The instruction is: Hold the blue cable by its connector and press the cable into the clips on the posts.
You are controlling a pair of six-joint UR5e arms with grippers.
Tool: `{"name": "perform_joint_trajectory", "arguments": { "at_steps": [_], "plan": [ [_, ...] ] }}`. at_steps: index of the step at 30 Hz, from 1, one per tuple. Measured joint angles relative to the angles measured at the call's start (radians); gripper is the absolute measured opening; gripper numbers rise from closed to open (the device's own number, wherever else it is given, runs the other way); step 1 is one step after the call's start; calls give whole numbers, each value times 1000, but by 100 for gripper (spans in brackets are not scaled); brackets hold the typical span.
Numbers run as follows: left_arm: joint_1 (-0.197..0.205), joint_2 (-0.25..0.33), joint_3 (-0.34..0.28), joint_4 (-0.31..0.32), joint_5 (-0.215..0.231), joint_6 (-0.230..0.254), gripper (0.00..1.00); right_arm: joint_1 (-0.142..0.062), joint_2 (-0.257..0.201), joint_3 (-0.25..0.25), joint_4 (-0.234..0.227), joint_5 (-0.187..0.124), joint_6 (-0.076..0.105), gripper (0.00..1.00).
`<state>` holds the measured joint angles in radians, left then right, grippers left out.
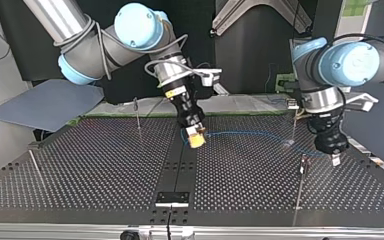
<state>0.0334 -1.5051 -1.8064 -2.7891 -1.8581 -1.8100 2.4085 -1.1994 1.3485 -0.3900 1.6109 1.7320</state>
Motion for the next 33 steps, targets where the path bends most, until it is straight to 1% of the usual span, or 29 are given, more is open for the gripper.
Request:
{"name": "perform_joint_trajectory", "arguments": {
  "at_steps": [5, 11, 17, 23, 27, 33],
  "plan": [
    [3, -21, 1, 1, 6, 2, 0, -9, 3, 0, 1, 0, 3, 0],
    [7, -28, 17, 2, 16, 2, 0, -20, 4, -1, 2, 0, 3, 0],
    [14, -34, 33, 3, 41, -1, 0, -28, 6, -3, 2, 0, 3, 0],
    [17, -66, 50, 2, 68, 1, 0, -38, 8, -10, 2, -2, 3, 0],
    [22, -75, 67, 2, 77, -1, 0, -46, 9, -11, 1, -2, 3, 0],
    [35, -85, 105, 1, 89, -26, 0, -57, 12, -14, -1, -4, 3, 0]
  ]
}}
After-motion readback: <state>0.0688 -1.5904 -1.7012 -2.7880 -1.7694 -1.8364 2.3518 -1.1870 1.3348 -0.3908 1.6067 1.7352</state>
